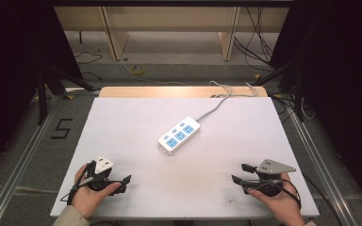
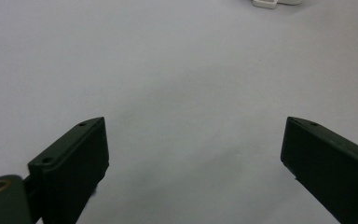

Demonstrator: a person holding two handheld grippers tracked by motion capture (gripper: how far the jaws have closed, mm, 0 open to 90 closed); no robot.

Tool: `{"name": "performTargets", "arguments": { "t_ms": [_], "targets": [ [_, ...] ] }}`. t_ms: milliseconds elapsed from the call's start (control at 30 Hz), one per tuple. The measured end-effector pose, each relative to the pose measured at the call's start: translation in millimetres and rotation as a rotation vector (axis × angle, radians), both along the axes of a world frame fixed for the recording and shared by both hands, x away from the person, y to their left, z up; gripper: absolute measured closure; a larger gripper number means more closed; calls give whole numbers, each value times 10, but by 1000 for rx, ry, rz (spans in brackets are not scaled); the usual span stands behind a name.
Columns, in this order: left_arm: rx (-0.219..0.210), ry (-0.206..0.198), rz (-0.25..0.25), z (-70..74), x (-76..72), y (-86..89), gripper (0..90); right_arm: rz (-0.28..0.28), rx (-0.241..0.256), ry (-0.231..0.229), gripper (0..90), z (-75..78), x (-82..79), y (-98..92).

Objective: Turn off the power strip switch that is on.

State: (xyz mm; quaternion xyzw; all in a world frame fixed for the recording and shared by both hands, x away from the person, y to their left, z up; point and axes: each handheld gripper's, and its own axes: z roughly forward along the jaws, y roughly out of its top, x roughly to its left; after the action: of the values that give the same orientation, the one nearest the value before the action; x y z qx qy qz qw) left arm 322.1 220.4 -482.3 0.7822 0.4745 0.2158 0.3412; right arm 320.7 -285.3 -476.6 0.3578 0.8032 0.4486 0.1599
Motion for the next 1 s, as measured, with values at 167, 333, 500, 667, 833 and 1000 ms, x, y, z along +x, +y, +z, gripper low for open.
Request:
{"name": "performTargets", "arguments": {
  "t_ms": [167, 333, 500, 667, 833, 1000],
  "targets": [
    [-6, -27, 34, 33, -4, 41, 250, 1, -1, -1, 392, 2, -2, 2],
    [-3, -18, 60, 54, 1, 94, 602, 4, -2, -3, 392, 0, -1, 13],
    [39, 21, 85, 75, -1, 142, 853, 4, -4, -3, 392, -1, 0, 11],
    [35, 40, 91, 87, -2, 140, 894, 7, -4, -2, 392, -2, 1, 15],
    [29, 44, 82, 104, -9, 114, 895, 7, -5, -2, 392, -2, -1, 17],
    [12, 57, 99, 127, -2, 101, 895, 8, -6, -3, 392, -3, 2, 24]
  ]
}}
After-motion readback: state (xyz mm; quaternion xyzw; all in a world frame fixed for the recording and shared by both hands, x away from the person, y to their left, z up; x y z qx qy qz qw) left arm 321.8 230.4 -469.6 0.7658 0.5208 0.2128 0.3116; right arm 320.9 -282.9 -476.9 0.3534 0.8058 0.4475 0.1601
